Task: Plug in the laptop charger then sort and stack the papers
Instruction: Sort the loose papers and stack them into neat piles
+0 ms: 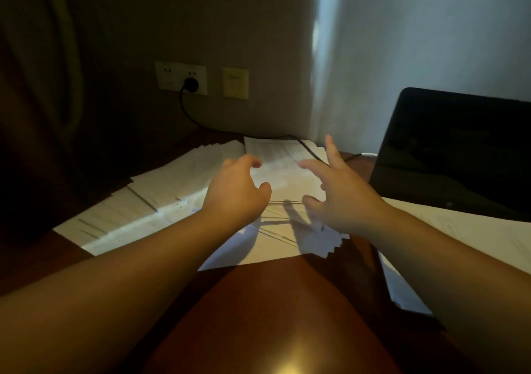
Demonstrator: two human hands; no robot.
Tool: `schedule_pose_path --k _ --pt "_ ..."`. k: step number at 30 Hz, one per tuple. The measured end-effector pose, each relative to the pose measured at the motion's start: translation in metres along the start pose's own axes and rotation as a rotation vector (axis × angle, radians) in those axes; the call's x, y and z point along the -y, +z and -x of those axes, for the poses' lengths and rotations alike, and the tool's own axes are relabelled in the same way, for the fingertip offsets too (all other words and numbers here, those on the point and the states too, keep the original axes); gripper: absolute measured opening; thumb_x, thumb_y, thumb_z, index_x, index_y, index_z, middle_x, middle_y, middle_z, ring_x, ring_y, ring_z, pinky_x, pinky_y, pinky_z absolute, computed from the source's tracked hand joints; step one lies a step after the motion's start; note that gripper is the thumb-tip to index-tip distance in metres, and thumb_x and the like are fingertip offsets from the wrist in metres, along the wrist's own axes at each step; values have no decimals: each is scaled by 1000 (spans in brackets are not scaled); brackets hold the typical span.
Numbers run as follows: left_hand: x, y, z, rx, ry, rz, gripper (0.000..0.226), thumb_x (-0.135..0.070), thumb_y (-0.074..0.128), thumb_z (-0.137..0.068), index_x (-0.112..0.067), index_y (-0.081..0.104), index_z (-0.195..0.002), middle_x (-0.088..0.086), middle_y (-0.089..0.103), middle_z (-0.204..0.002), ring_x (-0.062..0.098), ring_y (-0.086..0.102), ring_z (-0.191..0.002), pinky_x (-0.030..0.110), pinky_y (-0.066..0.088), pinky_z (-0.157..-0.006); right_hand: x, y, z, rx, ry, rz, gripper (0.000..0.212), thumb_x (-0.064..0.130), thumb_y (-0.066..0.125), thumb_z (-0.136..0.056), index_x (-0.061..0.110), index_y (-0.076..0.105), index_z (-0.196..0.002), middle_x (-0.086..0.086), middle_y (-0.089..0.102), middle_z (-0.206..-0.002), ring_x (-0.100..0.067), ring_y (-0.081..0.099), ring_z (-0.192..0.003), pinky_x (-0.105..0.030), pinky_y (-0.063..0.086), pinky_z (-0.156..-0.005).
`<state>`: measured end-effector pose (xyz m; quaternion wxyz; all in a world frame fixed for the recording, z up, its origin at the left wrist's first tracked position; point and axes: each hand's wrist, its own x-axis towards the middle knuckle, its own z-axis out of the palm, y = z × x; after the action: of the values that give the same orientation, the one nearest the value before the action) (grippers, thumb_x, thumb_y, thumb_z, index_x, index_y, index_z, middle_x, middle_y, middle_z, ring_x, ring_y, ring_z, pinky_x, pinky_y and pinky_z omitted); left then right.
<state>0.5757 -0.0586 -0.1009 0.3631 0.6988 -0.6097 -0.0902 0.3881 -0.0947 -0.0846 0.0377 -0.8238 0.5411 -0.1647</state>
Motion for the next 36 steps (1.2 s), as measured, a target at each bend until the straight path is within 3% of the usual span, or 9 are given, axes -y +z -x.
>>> schedule_pose_path --k 4,8,10,12,14,16,28,31,36 --pt "9 -2 -11 -37 -8 3 52 -32 64 -93 -28 46 -142 0 41 -149 15 51 -117 21 35 -82 8 7 -15 4 -87 -22 73 39 67 -89 48 25 -148 12 -31 -158 -22 67 -100 -26 59 -72" --pt "10 -2 -20 -79 -52 -9 54 -31 62 -95 -30 41 -145 1 15 -166 20 43 -137 19 28 -86 13 15 -29 20 -156 -17 85 32 68 -89 49 14 -152 14 -32 -158 -8 66 -79 -20 57 -62" --pt "12 0 -24 -109 -57 14 54 -30 62 -95 -31 42 -145 0 17 -165 17 45 -133 15 27 -88 12 21 -36 46 -209 -6 89 30 69 -88 49 10 -152 11 -20 -162 -9 64 -87 -24 57 -68" --pt "16 5 -27 -142 -49 47 47 -29 62 -94 -31 48 -139 -3 35 -155 5 47 -113 5 29 -83 12 29 -44 62 -264 6 86 32 68 -88 46 12 -152 4 15 -161 -16 56 -112 -32 55 -85" --pt "20 12 -27 -161 -65 85 37 -26 62 -95 -32 56 -131 -7 49 -139 1 48 -98 11 35 -72 14 34 -50 85 -292 42 75 38 65 -88 40 24 -151 4 42 -145 -21 43 -126 -40 47 -99" --pt "24 20 -24 -172 -94 122 31 -24 62 -95 -35 59 -124 -10 53 -131 4 54 -85 14 42 -69 16 40 -52 105 -313 83 63 42 63 -88 37 37 -146 8 51 -134 -19 42 -123 -41 45 -99" --pt "35 26 -16 -173 -88 133 25 -25 63 -96 -38 61 -118 -21 51 -110 4 53 -87 7 40 -69 6 57 -51 142 -243 -238 29 36 68 -90 34 66 -119 12 69 -104 -12 63 -94 -35 56 -86" --pt "36 26 -18 -177 -82 112 28 -24 62 -97 -37 60 -122 -19 55 -114 5 54 -92 14 45 -73 3 57 -52 70 -275 -248 14 25 62 -95 32 71 -104 11 69 -91 -10 62 -84 -37 56 -78" --pt "33 23 -19 -151 -70 42 22 -25 61 -96 -37 60 -115 -16 55 -107 6 53 -89 17 44 -71 1 52 -49 -76 -229 -343 17 19 62 -92 25 72 -81 9 65 -71 -10 61 -70 -38 55 -67"
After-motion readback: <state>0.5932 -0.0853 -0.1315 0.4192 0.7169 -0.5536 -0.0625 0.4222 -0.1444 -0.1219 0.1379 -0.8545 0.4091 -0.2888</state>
